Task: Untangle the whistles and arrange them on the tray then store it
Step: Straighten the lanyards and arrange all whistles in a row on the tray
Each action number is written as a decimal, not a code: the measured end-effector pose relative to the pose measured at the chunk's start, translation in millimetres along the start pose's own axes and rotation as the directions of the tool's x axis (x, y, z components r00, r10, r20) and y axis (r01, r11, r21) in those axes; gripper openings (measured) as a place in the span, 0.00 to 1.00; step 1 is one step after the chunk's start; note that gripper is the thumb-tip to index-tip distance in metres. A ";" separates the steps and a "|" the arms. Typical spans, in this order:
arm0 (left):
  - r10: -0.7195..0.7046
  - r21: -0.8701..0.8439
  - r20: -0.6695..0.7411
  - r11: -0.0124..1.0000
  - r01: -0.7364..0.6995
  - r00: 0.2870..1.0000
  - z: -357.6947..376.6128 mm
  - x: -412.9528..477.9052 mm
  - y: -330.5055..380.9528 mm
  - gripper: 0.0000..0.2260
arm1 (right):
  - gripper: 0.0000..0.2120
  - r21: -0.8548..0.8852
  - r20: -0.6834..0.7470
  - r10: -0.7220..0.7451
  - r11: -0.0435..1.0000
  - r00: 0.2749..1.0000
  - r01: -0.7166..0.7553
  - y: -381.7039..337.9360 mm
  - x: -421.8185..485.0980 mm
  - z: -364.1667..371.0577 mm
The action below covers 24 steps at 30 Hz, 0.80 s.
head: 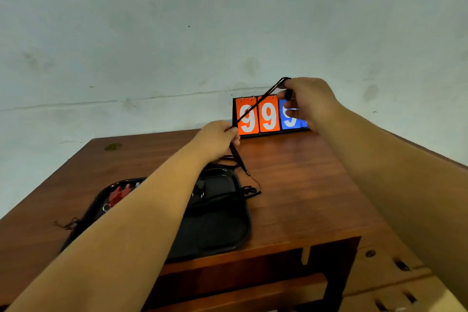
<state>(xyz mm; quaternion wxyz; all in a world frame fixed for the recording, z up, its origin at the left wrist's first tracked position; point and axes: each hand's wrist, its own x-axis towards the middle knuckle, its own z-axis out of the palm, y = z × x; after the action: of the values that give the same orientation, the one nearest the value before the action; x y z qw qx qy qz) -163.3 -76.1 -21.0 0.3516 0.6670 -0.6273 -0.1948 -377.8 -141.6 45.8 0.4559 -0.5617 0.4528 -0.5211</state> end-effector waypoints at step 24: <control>-0.152 -0.036 -0.369 0.988 0.149 0.917 -148.4 -176.2 -132.7 0.10 | 0.06 -0.342 0.232 -0.102 0.923 0.967 0.179 100.6 -88.8 32.2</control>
<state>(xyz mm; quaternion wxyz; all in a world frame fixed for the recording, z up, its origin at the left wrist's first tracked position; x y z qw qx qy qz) 9.4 124.3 -47.2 0.4498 0.7368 -0.4959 -0.0942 -353.2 -70.4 -69.9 0.3518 -0.7185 0.4483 -0.3987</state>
